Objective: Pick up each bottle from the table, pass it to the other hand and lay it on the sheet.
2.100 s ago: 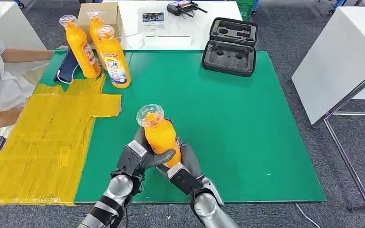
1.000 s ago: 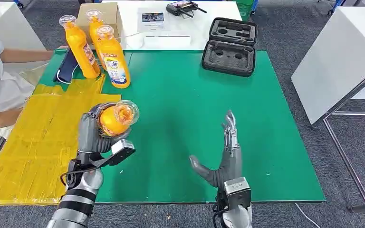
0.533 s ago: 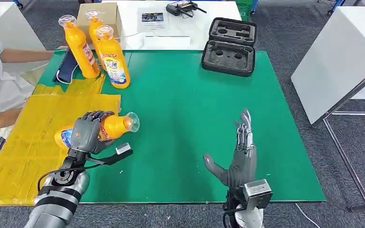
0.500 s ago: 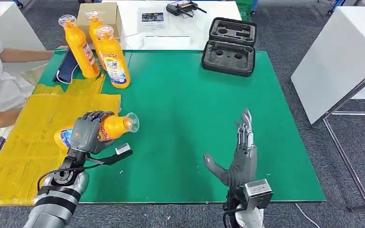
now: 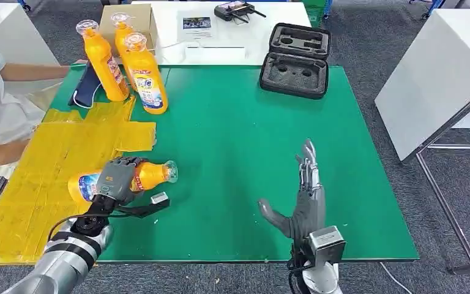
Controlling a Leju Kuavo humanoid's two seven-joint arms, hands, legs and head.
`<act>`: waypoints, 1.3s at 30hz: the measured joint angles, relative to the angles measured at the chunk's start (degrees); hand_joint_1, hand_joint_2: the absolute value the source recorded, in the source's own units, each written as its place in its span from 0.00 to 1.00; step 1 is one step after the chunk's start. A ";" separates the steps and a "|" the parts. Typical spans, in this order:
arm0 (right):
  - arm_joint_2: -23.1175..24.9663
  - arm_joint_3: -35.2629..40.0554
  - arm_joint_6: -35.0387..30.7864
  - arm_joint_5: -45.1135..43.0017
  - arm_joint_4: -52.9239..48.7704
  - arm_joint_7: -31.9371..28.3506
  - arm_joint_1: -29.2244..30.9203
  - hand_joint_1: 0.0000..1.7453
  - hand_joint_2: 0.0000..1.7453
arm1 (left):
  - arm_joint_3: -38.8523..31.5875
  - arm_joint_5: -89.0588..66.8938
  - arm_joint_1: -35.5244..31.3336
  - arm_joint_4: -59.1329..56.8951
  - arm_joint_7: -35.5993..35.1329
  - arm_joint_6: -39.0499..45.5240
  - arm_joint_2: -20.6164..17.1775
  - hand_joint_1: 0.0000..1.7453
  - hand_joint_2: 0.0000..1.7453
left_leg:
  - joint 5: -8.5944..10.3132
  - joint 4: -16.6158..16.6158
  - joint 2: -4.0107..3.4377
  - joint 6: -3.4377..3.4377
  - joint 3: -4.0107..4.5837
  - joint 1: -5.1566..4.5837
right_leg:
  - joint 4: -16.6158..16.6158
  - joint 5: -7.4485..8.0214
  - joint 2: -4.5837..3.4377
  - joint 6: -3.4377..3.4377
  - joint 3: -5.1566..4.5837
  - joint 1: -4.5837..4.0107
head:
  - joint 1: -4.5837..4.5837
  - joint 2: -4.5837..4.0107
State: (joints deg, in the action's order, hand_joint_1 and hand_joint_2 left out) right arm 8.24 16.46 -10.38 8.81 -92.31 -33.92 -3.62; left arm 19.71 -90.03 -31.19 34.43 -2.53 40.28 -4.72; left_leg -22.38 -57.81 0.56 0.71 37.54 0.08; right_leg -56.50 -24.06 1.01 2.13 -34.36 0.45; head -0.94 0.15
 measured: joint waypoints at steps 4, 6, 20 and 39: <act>-0.11 1.51 0.79 0.66 3.31 0.29 1.32 0.00 1.00 | 2.81 0.00 -0.50 -2.00 -4.01 0.31 0.00 0.00 1.00 | -0.01 0.00 -0.01 0.00 -0.05 0.00 | 0.00 -0.01 0.00 0.00 0.03 0.00 | 0.00 0.00; -0.13 2.47 0.81 1.14 4.96 0.72 1.82 0.00 1.00 | 4.90 0.08 -0.50 -2.69 -8.43 0.26 0.02 0.00 1.00 | -0.01 0.00 -0.03 0.00 -0.05 0.00 | 0.00 -0.01 -0.01 0.00 0.03 -0.01 | 0.02 0.00; -0.20 4.59 0.64 2.14 9.75 2.23 3.36 0.00 1.00 | 6.65 2.60 -4.59 -14.54 -11.56 0.26 0.94 0.00 0.00 | -0.13 0.04 0.03 -0.12 -0.61 0.01 | 0.02 -0.07 0.01 -0.06 0.56 -0.02 | 0.02 0.00; -0.20 4.55 0.72 1.73 10.78 4.74 3.21 0.00 1.00 | -6.66 4.63 4.17 3.05 -5.12 0.33 1.73 0.00 0.00 | -0.07 0.03 0.02 -0.06 -0.36 0.01 | 0.02 -0.07 0.01 -0.06 0.31 -0.01 | 0.00 0.00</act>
State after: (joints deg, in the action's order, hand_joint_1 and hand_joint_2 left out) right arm 8.04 21.00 -9.66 10.53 -81.53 -29.18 -0.41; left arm 13.05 -85.39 -27.02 37.48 -7.65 40.61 -2.99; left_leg -22.45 -57.78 0.58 0.65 37.18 0.09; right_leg -56.48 -24.14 1.03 2.07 -34.04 0.44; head -0.94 0.15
